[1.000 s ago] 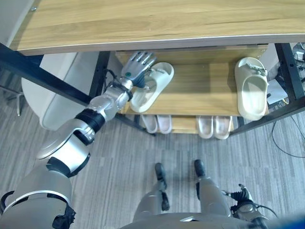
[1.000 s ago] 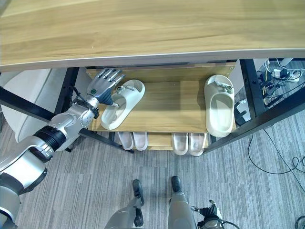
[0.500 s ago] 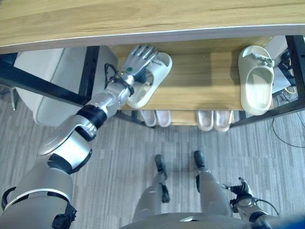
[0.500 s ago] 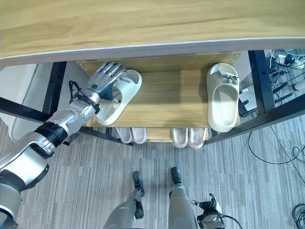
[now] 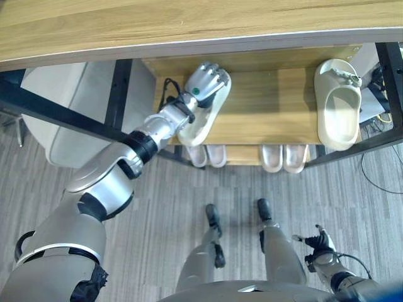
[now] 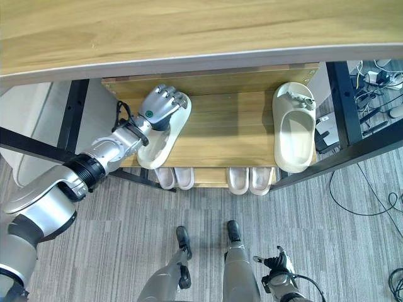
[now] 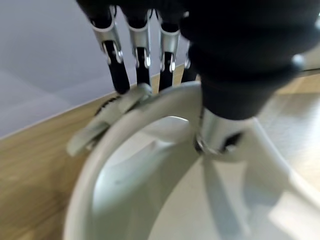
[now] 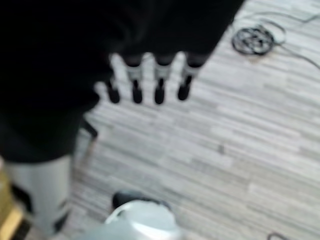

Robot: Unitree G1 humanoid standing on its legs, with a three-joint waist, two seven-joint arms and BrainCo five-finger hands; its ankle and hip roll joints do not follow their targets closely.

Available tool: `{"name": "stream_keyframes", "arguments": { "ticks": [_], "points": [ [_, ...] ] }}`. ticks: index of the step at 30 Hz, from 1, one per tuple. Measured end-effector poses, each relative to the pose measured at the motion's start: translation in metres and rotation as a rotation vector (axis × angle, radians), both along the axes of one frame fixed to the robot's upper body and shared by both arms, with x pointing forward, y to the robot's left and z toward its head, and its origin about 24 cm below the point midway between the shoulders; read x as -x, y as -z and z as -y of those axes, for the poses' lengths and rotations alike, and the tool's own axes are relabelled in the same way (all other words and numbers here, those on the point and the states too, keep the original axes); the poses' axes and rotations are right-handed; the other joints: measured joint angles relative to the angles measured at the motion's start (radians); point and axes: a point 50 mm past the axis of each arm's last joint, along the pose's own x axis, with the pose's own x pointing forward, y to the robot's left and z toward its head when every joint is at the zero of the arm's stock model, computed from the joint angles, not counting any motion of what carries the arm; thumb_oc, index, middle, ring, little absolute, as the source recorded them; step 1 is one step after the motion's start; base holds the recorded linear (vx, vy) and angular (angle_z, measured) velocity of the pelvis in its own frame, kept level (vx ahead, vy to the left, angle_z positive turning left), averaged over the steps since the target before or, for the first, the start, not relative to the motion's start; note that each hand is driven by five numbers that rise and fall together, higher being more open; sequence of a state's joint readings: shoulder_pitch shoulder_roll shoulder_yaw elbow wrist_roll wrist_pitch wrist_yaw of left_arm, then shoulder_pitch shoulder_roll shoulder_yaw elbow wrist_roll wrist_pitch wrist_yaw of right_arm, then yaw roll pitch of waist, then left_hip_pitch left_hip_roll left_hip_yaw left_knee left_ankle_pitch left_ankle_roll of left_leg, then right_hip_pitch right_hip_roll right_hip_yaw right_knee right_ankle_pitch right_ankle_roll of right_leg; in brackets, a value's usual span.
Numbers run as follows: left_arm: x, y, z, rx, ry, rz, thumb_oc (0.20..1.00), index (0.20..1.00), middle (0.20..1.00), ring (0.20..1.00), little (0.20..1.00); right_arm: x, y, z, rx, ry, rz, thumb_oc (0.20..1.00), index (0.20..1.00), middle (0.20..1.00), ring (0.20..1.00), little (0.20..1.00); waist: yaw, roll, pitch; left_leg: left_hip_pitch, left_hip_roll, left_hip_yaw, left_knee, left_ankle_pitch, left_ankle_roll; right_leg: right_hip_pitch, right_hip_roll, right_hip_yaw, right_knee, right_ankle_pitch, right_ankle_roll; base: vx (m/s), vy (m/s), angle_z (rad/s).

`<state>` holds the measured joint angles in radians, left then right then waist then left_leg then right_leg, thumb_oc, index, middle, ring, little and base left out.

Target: Arrange the slippers neatly on the shoe rack.

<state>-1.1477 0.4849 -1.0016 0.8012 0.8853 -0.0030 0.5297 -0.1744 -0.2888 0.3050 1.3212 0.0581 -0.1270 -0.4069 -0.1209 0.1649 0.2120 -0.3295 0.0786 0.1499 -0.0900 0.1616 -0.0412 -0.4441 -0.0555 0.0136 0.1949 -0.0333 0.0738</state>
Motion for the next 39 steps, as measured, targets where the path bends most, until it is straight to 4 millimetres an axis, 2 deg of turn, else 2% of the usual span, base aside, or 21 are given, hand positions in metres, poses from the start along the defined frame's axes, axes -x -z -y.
{"name": "stream_keyframes", "arguments": {
  "ticks": [16,20,25,31,39],
  "points": [
    [0.000,0.009,0.011,-0.003,0.008,0.007,0.200,0.200,0.200,0.200,0.200,-0.008,-0.004,0.003,0.039,0.009,0.025,1.000,1.000,1.000,1.000,1.000,-0.002,-0.012,-0.047,-0.039,-0.007,0.009,0.000,0.007,0.006,-0.071,-0.005,0.008,0.049,-0.001,0.001,-0.03,-0.002,-0.02],
    [0.000,0.005,0.020,-0.003,0.017,0.036,0.200,0.200,0.200,0.200,0.200,-0.005,-0.003,0.003,0.053,-0.005,0.009,1.000,1.000,1.000,1.000,1.000,-0.008,-0.018,-0.049,-0.043,-0.012,0.012,0.000,0.009,0.008,-0.080,-0.010,0.013,0.053,-0.001,0.002,-0.01,-0.005,-0.02],
    [-0.003,-0.009,0.025,0.016,0.008,0.098,0.200,0.200,0.200,0.200,0.200,-0.005,-0.003,0.003,0.062,-0.006,0.011,1.000,1.000,1.000,1.000,1.000,-0.028,-0.028,-0.055,-0.067,-0.016,0.032,0.000,0.011,0.014,-0.111,-0.013,0.027,0.056,0.004,0.010,0.00,-0.012,-0.06],
    [-0.001,-0.014,0.052,0.073,0.032,0.110,0.200,0.200,0.200,0.200,0.200,-0.004,-0.003,0.000,0.071,-0.020,0.011,1.000,1.000,1.000,1.000,1.000,-0.044,-0.029,-0.054,-0.066,-0.019,0.033,0.000,0.013,0.016,-0.111,-0.014,0.029,0.053,0.004,0.012,0.00,0.000,0.00],
    [-0.004,-0.018,0.051,0.095,-0.006,0.134,0.200,0.200,0.200,0.200,0.200,-0.001,-0.002,0.002,0.079,-0.009,0.000,1.000,1.000,1.000,1.000,1.000,-0.052,-0.026,-0.039,-0.074,-0.019,0.060,0.000,0.011,0.016,-0.142,-0.011,0.057,0.066,0.000,0.019,0.00,-0.024,-0.09]
  ]
}}
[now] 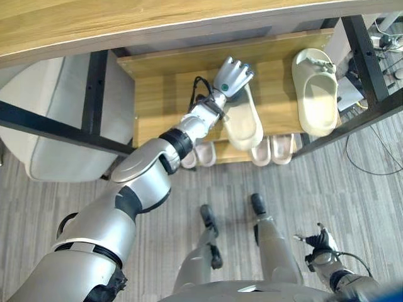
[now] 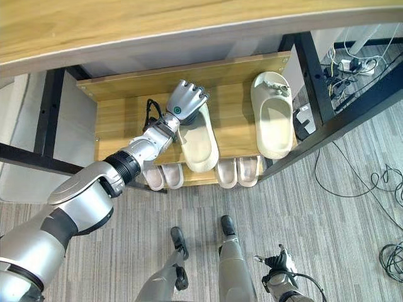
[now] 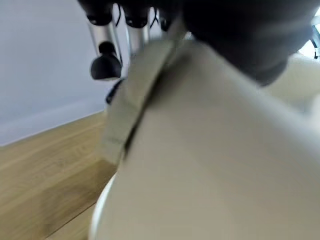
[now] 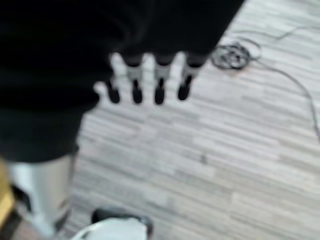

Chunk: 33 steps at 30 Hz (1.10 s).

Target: Arrange the slippers neatly on the shoe rack.

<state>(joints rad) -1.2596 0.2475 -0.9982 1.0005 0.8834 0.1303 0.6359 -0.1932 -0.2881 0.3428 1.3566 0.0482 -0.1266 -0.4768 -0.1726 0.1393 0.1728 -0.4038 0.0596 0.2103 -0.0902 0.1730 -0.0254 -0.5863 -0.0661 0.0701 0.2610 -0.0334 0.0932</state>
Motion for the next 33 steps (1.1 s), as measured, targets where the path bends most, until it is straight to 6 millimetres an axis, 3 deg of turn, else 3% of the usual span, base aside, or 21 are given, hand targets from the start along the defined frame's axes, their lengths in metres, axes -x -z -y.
{"name": "stream_keyframes", "arguments": {
  "ticks": [15,32,33],
  "points": [
    [0.002,-0.023,0.015,0.034,0.021,0.057,0.200,0.200,0.200,0.200,0.200,-0.001,-0.001,0.002,0.002,0.030,0.013,1.000,1.000,1.000,1.000,1.000,-0.004,0.003,0.024,-0.018,-0.007,0.029,0.000,-0.006,0.005,-0.031,-0.001,0.028,0.002,0.007,0.001,0.00,-0.006,-0.04],
    [0.008,-0.022,0.033,0.052,0.067,0.049,0.200,0.200,0.200,0.200,0.200,-0.001,-0.001,0.003,-0.008,0.060,0.021,1.000,1.000,1.000,1.000,1.000,-0.031,0.003,0.025,-0.018,-0.007,0.046,0.000,-0.010,0.005,-0.041,0.003,0.043,0.002,0.008,0.003,0.00,-0.012,-0.02],
    [0.008,-0.022,0.033,0.052,0.067,0.049,0.379,0.379,0.379,0.379,0.379,-0.001,-0.001,0.003,-0.008,0.061,0.021,1.000,1.000,1.000,1.000,1.000,-0.031,0.003,0.025,-0.018,-0.007,0.048,0.000,-0.010,0.005,-0.042,0.003,0.046,0.003,0.008,0.003,-0.01,-0.027,-0.06]
  ]
}}
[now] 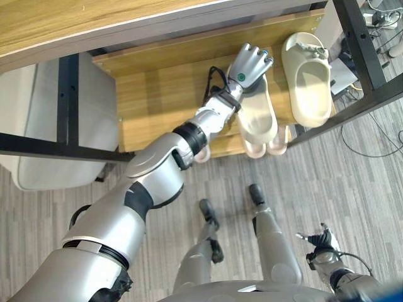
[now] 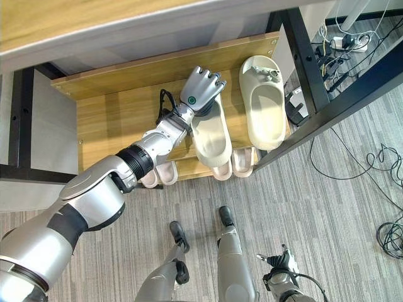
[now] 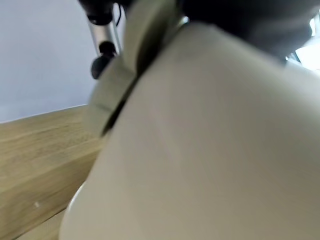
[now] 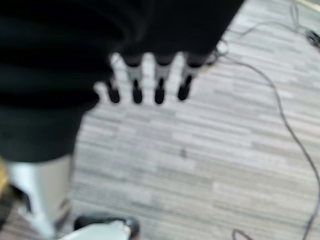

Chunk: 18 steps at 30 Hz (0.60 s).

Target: Arrange the slippers neatly on the shoe rack.

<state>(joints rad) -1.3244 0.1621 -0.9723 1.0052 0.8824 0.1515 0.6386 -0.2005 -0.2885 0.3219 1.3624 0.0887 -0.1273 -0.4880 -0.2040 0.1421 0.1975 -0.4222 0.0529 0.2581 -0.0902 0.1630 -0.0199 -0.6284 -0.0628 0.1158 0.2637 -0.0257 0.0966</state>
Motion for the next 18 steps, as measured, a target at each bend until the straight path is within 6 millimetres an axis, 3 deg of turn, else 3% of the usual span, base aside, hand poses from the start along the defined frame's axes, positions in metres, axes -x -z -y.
{"name": "stream_keyframes", "arguments": {
  "ticks": [1,4,18],
  "points": [
    [0.000,0.000,0.000,0.000,0.000,0.000,0.862,0.862,0.862,0.862,0.862,0.000,0.000,0.000,0.000,0.000,0.000,1.000,1.000,1.000,1.000,1.000,0.000,0.000,0.000,0.000,0.000,0.002,0.000,0.000,0.000,-0.001,0.000,0.002,0.001,0.000,0.000,-0.01,-0.034,-0.05],
    [0.000,0.000,0.001,0.028,0.003,-0.018,1.000,1.000,1.000,1.000,1.000,0.000,0.000,0.000,-0.001,0.001,0.001,1.000,1.000,1.000,1.000,1.000,0.000,0.000,0.000,-0.002,0.000,0.005,0.000,0.000,0.000,-0.006,0.001,0.004,0.005,-0.001,0.002,-0.01,-0.021,-0.02],
    [-0.001,-0.010,0.002,0.089,-0.008,-0.015,1.000,1.000,1.000,1.000,1.000,0.000,0.000,0.000,-0.004,0.004,0.003,1.000,1.000,1.000,1.000,1.000,0.001,0.001,-0.001,-0.008,0.005,0.003,0.000,0.003,-0.003,-0.019,0.008,0.005,0.021,0.002,-0.002,0.00,-0.007,0.00]
  ]
}}
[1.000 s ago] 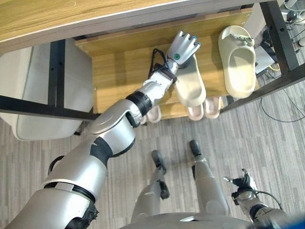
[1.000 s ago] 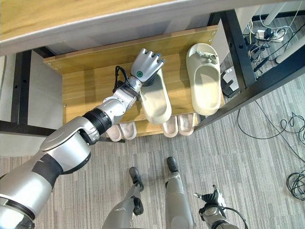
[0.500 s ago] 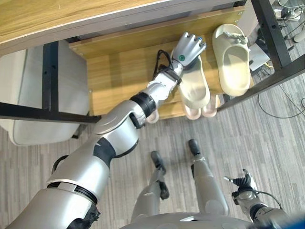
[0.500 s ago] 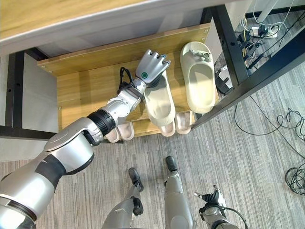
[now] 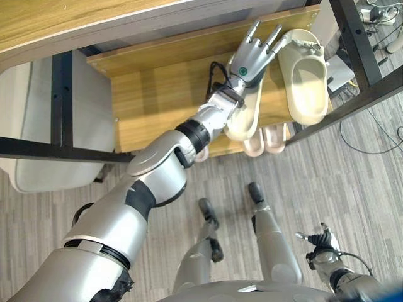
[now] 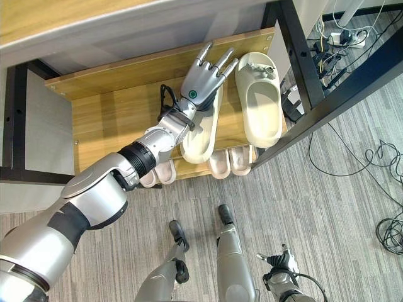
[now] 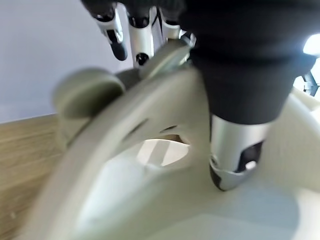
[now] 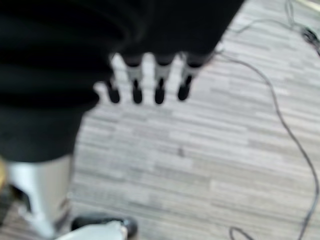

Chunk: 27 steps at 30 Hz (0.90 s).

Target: Arrange the slippers neatly on the shoe rack.

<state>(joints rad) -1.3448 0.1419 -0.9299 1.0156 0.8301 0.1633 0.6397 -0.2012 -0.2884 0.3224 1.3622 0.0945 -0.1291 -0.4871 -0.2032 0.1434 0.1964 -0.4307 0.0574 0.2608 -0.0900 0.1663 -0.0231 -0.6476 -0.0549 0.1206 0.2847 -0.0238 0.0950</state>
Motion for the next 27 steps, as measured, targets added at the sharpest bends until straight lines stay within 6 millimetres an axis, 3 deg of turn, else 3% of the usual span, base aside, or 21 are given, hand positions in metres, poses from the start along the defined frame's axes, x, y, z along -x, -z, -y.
{"name": "stream_keyframes", "arguments": {
  "ticks": [16,22,27],
  "points": [
    [-0.004,0.026,-0.008,0.130,-0.011,-0.201,1.000,1.000,1.000,1.000,1.000,0.002,0.001,0.002,-0.026,0.025,-0.010,1.000,1.000,1.000,1.000,1.000,0.006,0.002,-0.006,0.028,0.011,-0.028,0.006,0.001,-0.009,0.035,0.003,-0.032,0.010,-0.003,-0.002,-0.03,-0.019,0.04],
    [-0.004,0.034,-0.009,0.151,0.001,-0.249,1.000,1.000,1.000,1.000,1.000,0.004,0.002,0.002,-0.036,0.030,-0.019,1.000,1.000,1.000,1.000,1.000,0.011,0.002,-0.037,0.028,0.011,-0.028,0.005,0.008,-0.003,0.036,0.003,-0.033,0.010,0.006,-0.011,0.00,0.000,0.00],
    [-0.005,0.043,-0.014,0.316,0.031,-0.358,1.000,1.000,1.000,1.000,1.000,0.007,0.004,0.002,-0.047,0.037,-0.043,1.000,1.000,1.000,1.000,1.000,0.027,0.002,-0.045,0.042,0.011,-0.039,0.006,0.015,-0.004,0.054,0.002,-0.042,0.010,0.006,-0.010,0.00,-0.008,0.05]
  ]
}}
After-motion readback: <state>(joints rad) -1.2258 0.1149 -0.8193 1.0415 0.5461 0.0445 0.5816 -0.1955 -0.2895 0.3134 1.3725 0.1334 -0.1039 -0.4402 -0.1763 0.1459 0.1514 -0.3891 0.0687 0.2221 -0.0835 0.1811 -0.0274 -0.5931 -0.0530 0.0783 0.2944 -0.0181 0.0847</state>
